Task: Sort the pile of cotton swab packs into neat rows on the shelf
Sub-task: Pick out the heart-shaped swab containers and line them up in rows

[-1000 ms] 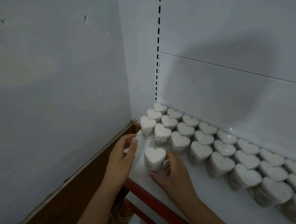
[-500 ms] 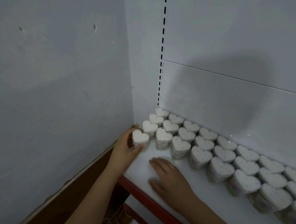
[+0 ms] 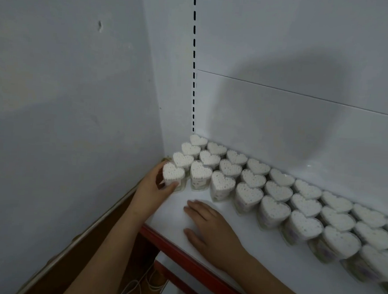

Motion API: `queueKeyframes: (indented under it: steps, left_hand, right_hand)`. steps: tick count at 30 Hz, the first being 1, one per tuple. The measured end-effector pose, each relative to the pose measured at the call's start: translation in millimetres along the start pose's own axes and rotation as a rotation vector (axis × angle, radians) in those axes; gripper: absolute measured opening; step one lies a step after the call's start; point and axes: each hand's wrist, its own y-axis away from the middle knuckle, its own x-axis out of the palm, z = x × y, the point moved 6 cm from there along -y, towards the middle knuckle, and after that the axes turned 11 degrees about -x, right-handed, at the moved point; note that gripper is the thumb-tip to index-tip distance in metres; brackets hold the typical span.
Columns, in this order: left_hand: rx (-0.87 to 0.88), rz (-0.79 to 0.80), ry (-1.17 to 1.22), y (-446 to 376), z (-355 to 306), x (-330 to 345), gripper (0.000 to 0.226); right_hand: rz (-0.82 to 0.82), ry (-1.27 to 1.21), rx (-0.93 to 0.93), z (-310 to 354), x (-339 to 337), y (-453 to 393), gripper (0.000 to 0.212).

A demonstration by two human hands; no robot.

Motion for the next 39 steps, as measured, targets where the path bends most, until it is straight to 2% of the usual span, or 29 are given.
queueKeyframes:
  steps: [3, 5, 6, 8, 10, 13, 16, 19, 22, 28, 32, 39]
  left_hand:
    - [-0.039, 0.042, -0.033, 10.2, -11.0, -4.4, 0.071]
    - [-0.028, -0.090, -0.112, 20.3, -19.0, -19.3, 0.095]
    - [0.014, -0.188, -0.130, 27.5, -25.5, -26.3, 0.095]
    - [0.150, -0.322, -0.077, 45.7, -43.9, -27.5, 0.070]
    - [0.291, -0.326, -0.030, 66.2, -74.6, -5.4, 0.046]
    - [0.418, -0.143, -0.063, 88.1, -116.2, 69.1, 0.034]
    - [0.456, 0.116, -0.070, 117.9, -151.3, 165.7, 0.039]
    - [0.566, 0.394, -0.088, 167.3, -186.9, 259.3, 0.038]
    - [0.670, 0.584, -0.091, 228.2, -223.3, 340.5, 0.036]
    - [0.798, 0.851, 0.010, 396.8, -278.8, 493.1, 0.038]
    - [0.868, 1.013, -0.044, 516.2, -300.2, 595.7, 0.039]
    - [0.958, 1.223, -0.111, 686.4, -333.4, 715.5, 0.038]
  right_hand:
    - [-0.020, -0.064, -0.010, 5.0, -6.5, 1.3, 0.055]
    - [-0.108, -0.095, 0.002, 12.9, -26.1, 7.3, 0.050]
    - [-0.181, -0.095, 0.009, 17.4, -43.2, 11.6, 0.046]
    - [-0.350, -0.080, 0.037, 23.5, -88.3, 22.4, 0.038]
    - [-0.526, -0.028, 0.077, 20.1, -140.2, 35.3, 0.035]
    - [-0.721, 0.024, 0.190, -3.1, -213.1, 67.6, 0.038]
    - [-0.790, 0.113, 0.356, -30.2, -272.0, 125.8, 0.044]
    - [-0.834, 0.215, 0.541, -42.9, -320.2, 213.7, 0.046]
    - [-0.904, 0.295, 0.719, -41.7, -358.2, 322.9, 0.048]
    - [-0.973, 0.460, 0.941, -10.6, -436.4, 555.7, 0.053]
    - [-1.019, 0.560, 1.056, 24.3, -490.8, 700.1, 0.053]
    - [-1.083, 0.660, 1.274, 87.1, -542.7, 892.4, 0.056]
